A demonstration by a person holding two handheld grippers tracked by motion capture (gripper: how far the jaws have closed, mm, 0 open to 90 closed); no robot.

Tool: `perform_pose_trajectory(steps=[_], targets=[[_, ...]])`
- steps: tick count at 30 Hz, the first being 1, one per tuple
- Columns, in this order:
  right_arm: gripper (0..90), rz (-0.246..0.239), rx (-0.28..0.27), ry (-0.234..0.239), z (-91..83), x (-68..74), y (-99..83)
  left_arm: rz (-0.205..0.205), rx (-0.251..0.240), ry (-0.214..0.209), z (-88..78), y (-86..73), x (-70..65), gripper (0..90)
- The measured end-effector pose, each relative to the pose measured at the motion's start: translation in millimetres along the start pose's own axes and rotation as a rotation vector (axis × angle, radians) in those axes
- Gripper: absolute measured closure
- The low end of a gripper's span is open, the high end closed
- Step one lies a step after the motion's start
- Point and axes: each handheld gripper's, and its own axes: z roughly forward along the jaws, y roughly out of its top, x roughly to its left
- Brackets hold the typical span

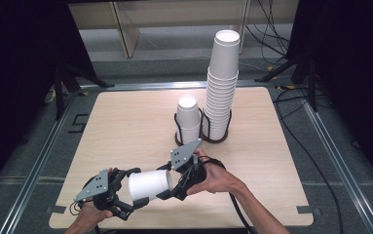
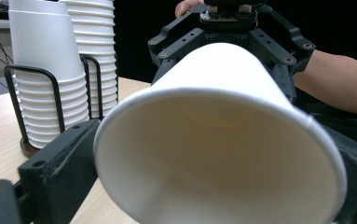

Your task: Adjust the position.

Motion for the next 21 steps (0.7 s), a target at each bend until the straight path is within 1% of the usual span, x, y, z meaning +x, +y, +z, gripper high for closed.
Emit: perform_pose_trajectory(steps=[1, 2, 4, 5, 7, 9, 10, 11, 12, 13, 17, 19, 20, 21], targets=[[24.1, -0.011, -0.005, 0.005, 0.0, -0.8, 0.2, 0.006, 0.003, 0.004, -0.2, -0.2, 0.0, 2.7], [24.1, -0.023, -0.014, -0.002, -1.0, -1.4, 0.4, 0.014, 0.009, 0.004, -0.5, -0.4, 0.2, 2.3], [24.1, -0.025, -0.024, 0.001, -2.7, -1.8, 0.7, 0.016, 0.010, 0.006, -0.6, -0.5, 0.2, 1.5], [24.1, -0.025, -0.031, -0.002, -3.0, -1.7, 0.7, 0.015, 0.009, 0.001, -0.7, -0.4, 0.3, 1.8], [24.1, -0.023, -0.030, -0.002, -4.0, -1.7, 0.8, 0.014, 0.006, -0.008, -0.6, 0.0, -0.4, 6.2], [24.2, -0.026, -0.033, 0.000, -4.4, -2.0, 0.7, 0.021, 0.012, -0.012, -1.3, 0.9, -0.1, 6.7], [24.3, -0.010, -0.035, 0.009, -4.5, -1.2, 0.5, 0.024, 0.014, -0.014, -1.7, 1.5, 0.1, 7.3], [24.4, -0.010, -0.034, 0.009, -4.5, -1.4, 0.4, 0.021, 0.012, -0.013, -1.6, 2.0, -0.5, 7.7], [24.5, -0.010, -0.033, 0.009, -4.4, -1.5, 0.3, 0.032, 0.015, -0.013, -1.9, 2.6, -0.1, 8.0], [24.6, -0.023, -0.034, 0.002, -4.4, -2.3, 0.3, 0.036, 0.016, -0.014, -2.1, 2.8, 0.0, 8.4], [24.8, -0.022, -0.030, 0.003, -4.2, -2.7, -0.2, 0.047, 0.027, -0.016, -3.3, 4.0, 0.2, 10.0], [24.8, -0.020, -0.022, 0.003, -4.2, -2.5, -0.3, 0.059, 0.043, -0.019, -3.3, 4.4, 0.6, 10.5], [24.8, -0.022, -0.012, 0.003, -4.0, -2.3, -0.4, 0.052, 0.023, -0.032, -0.7, 3.0, 0.5, 10.7], [24.6, -0.024, -0.004, -0.004, -3.4, -1.6, -0.6, 0.055, 0.042, -0.025, -1.4, 3.4, 0.3, 11.0]])
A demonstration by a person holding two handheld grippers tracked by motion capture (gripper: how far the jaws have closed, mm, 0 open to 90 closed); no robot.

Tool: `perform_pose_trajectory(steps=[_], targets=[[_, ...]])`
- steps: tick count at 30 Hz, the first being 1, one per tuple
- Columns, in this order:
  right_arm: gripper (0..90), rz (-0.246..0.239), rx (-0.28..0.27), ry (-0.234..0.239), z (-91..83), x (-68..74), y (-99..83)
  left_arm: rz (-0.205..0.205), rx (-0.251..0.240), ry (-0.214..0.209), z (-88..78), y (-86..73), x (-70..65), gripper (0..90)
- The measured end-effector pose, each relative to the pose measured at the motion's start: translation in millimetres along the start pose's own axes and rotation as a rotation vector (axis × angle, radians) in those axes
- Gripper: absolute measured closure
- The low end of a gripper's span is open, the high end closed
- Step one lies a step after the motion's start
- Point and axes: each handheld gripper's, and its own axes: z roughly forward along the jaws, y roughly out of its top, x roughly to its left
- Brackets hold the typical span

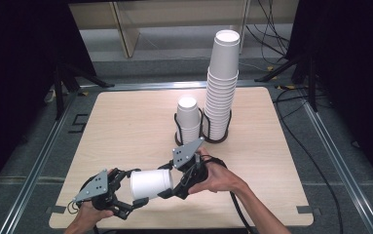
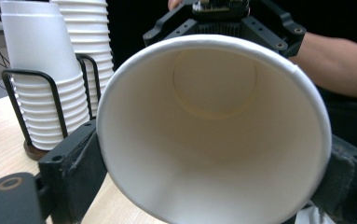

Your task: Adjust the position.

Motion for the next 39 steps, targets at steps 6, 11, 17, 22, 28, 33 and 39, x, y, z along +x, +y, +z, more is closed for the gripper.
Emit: perform_pose_trajectory(steps=[6, 11, 17, 22, 28, 33, 39], targets=[[19.3, -0.007, 0.109, -0.052, 2.7, 2.7, 1.3, 0.032, 0.078, 0.022, 2.4, -1.3, -0.4, 11.7], [16.8, -0.061, 0.233, -0.126, 1.5, 10.8, 7.0, 0.068, 0.162, 0.032, 6.3, -3.6, -2.1, 11.8], [17.5, -0.130, 0.346, -0.169, 9.7, 21.6, 15.4, 0.093, 0.224, 0.044, 10.5, -5.4, -5.4, 11.8], [18.2, -0.161, 0.419, -0.189, 20.0, 23.9, 17.5, 0.105, 0.261, 0.052, 11.7, -5.5, -6.9, 11.8], [18.1, -0.201, 0.497, -0.218, 30.6, 25.4, 20.2, 0.123, 0.288, 0.057, 13.0, -5.1, -7.8, 11.7], [18.0, -0.239, 0.530, -0.218, 39.0, 24.6, 21.4, 0.124, 0.294, 0.059, 13.6, -4.3, -9.6, 11.7], [18.3, -0.249, 0.533, -0.190, 48.2, 23.4, 20.0, 0.139, 0.320, 0.054, 15.1, -5.1, -11.4, 11.6]])
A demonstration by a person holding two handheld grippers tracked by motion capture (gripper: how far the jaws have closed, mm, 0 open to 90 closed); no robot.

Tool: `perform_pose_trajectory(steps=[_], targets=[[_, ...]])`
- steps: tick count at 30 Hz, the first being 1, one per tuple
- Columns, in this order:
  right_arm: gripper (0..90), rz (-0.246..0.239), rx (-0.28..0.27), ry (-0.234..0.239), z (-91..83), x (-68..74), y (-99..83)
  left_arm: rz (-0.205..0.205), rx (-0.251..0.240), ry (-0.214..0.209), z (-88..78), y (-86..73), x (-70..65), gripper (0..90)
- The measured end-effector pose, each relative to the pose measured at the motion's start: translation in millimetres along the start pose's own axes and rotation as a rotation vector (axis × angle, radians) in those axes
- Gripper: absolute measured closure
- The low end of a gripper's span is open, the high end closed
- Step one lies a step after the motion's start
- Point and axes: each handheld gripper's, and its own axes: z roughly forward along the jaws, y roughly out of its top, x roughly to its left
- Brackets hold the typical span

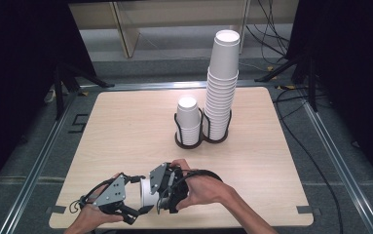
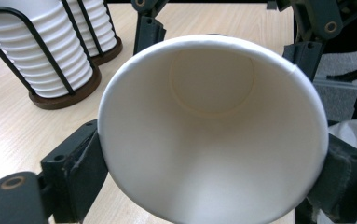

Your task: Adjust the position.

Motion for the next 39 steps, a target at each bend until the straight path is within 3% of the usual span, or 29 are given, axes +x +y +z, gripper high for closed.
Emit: perform_pose_trajectory(steps=[1, 2, 3, 7, 8, 9, 13, 15, 18, 20, 23, 25, 26, 27, 28, 30, 33, 35, 37, 38, 39], targets=[[18.2, 0.005, 0.004, 0.002, 0.9, 1.0, 0.6, -0.004, -0.006, -0.003, 0.9, -0.1, -0.6, 11.6], [17.4, 0.078, 0.035, 0.017, 1.4, 6.5, 0.8, -0.006, -0.002, -0.005, 0.9, 0.2, -0.9, 11.6], [17.1, -0.007, 0.009, 0.013, 4.4, 1.8, 1.6, -0.004, 0.003, -0.009, 0.8, 0.7, -1.3, 11.6], [18.1, -0.013, 0.025, 0.016, 9.6, 2.4, 3.2, -0.005, -0.005, -0.008, 2.0, 0.1, -2.8, 11.5], [18.3, 0.008, 0.025, 0.029, 11.1, 3.2, 3.2, -0.002, 0.000, -0.009, 1.7, 0.0, -2.5, 11.5], [18.9, -0.022, 0.018, 0.023, 11.7, 1.4, 3.6, -0.001, 0.001, -0.010, 1.6, -0.1, -2.3, 11.5], [21.5, -0.003, 0.024, 0.029, 13.7, 1.0, 2.9, 0.003, 0.010, -0.015, 1.5, -0.4, -2.2, 11.4], [21.5, -0.051, 0.009, 0.022, 14.7, -1.4, 2.9, 0.006, 0.008, -0.019, 1.5, -0.5, -2.4, 11.4], [21.6, -0.041, 0.007, 0.030, 15.2, -0.6, 2.3, 0.010, 0.004, -0.022, 1.5, -0.2, -2.4, 11.4], [21.7, -0.009, 0.014, 0.046, 15.2, 1.3, 1.8, 0.006, 0.001, -0.026, 1.1, -0.4, -2.3, 11.4], [22.0, -0.027, 0.000, 0.039, 14.2, 0.6, 1.3, 0.003, -0.014, -0.029, 0.5, -0.7, -2.0, 11.3], [21.8, -0.037, -0.010, 0.035, 13.9, -0.4, 0.6, -0.001, -0.038, -0.036, 1.0, -0.9, -0.8, 10.4], [21.7, -0.006, -0.009, 0.044, 13.8, 1.0, 0.0, -0.017, -0.053, -0.029, 0.8, -1.2, -1.4, 9.9], [21.6, -0.024, -0.020, 0.046, 12.6, -0.2, -0.1, -0.027, -0.073, -0.035, 0.6, -1.8, 0.1, 9.3], [21.6, 0.000, -0.026, 0.047, 12.3, -0.4, -1.6, -0.037, -0.077, -0.030, -1.1, -2.0, 0.9, 8.8], [21.7, -0.021, -0.053, 0.031, 12.0, -2.9, -2.9, -0.050, -0.113, -0.036, -2.0, -3.5, 4.0, 8.8], [21.9, 0.012, -0.077, 0.035, 10.5, -3.6, -5.9, -0.075, -0.150, -0.034, -2.7, -3.7, 4.4, 8.8], [22.0, 0.032, -0.090, 0.041, 8.4, -3.0, -7.8, -0.079, -0.145, -0.025, -4.7, -2.8, 4.3, 8.9], [22.1, 0.025, -0.110, 0.031, 8.0, -5.2, -10.8, -0.081, -0.182, -0.023, -4.1, -2.6, 4.7, 9.0], [22.1, 0.038, -0.117, 0.031, 7.2, -4.7, -12.1, -0.079, -0.176, -0.015, -6.4, -2.0, 4.8, 9.2], [22.1, 0.045, -0.123, 0.031, 6.3, -5.1, -13.9, -0.092, -0.219, -0.015, -5.1, -2.3, 4.9, 9.2]])
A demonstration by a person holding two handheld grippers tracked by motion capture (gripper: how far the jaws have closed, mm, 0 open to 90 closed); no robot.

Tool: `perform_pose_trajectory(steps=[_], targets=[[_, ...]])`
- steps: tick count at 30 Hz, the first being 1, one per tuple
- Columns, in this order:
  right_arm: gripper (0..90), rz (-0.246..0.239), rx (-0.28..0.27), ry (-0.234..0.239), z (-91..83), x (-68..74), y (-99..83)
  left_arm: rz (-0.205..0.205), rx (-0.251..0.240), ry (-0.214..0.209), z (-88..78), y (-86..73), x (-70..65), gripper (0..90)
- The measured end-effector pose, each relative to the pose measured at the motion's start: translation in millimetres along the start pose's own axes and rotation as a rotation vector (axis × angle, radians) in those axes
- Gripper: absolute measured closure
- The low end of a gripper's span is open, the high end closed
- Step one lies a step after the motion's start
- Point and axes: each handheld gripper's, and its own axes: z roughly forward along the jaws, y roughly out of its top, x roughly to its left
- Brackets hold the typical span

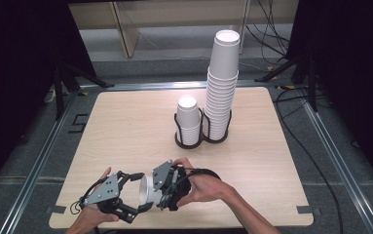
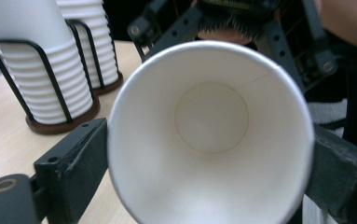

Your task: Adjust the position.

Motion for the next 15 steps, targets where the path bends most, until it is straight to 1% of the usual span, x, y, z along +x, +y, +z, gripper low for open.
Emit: perform_pose_trajectory(steps=[1, 2, 3, 4, 6, 7, 8, 9, 10, 11, 12, 13, 15], targets=[[22.0, 0.020, -0.017, 0.003, -1.2, 0.6, -1.5, 0.001, 0.006, 0.010, -2.7, 1.0, 0.1, 9.3], [22.0, 0.040, -0.022, 0.008, -2.3, 0.3, -3.6, -0.002, -0.014, 0.009, -3.1, 1.0, 0.0, 12.0], [21.9, 0.051, -0.027, 0.001, -3.9, -1.0, -6.0, 0.003, -0.025, 0.013, -4.3, 1.4, 0.7, 15.9], [21.8, 0.057, -0.037, -0.001, -5.4, -2.7, -8.9, -0.009, -0.032, 0.022, -6.4, 2.3, 1.1, 13.7], [21.6, 0.100, -0.073, 0.002, -8.9, -4.8, -14.3, -0.027, -0.066, 0.022, -8.9, 3.0, 3.8, 14.9], [21.6, 0.120, -0.095, -0.009, -10.7, -7.0, -17.6, -0.029, -0.063, 0.033, -11.4, 3.7, 5.0, 14.3], [21.5, 0.128, -0.107, -0.022, -12.3, -9.2, -20.6, -0.031, -0.075, 0.039, -12.3, 3.5, 6.3, 14.4], [21.4, 0.151, -0.123, -0.043, -14.5, -10.4, -23.0, -0.038, -0.074, 0.048, -14.0, 3.4, 7.3, 14.5], [21.3, 0.180, -0.138, -0.051, -16.8, -11.2, -25.2, -0.052, -0.083, 0.057, -14.5, 3.1, 8.1, 14.4], [21.2, 0.193, -0.154, -0.060, -18.3, -12.5, -27.5, -0.061, -0.087, 0.063, -15.2, 2.8, 9.3, 14.5], [21.2, 0.208, -0.171, -0.084, -19.5, -13.6, -29.5, -0.080, -0.091, 0.073, -15.7, 2.4, 10.4, 14.4], [21.1, 0.220, -0.189, -0.093, -21.0, -14.9, -31.7, -0.086, -0.097, 0.079, -15.4, 2.1, 11.3, 14.5], [21.1, 0.238, -0.214, -0.114, -22.8, -15.6, -33.6, -0.110, -0.103, 0.089, -15.8, 1.3, 13.0, 14.4]])
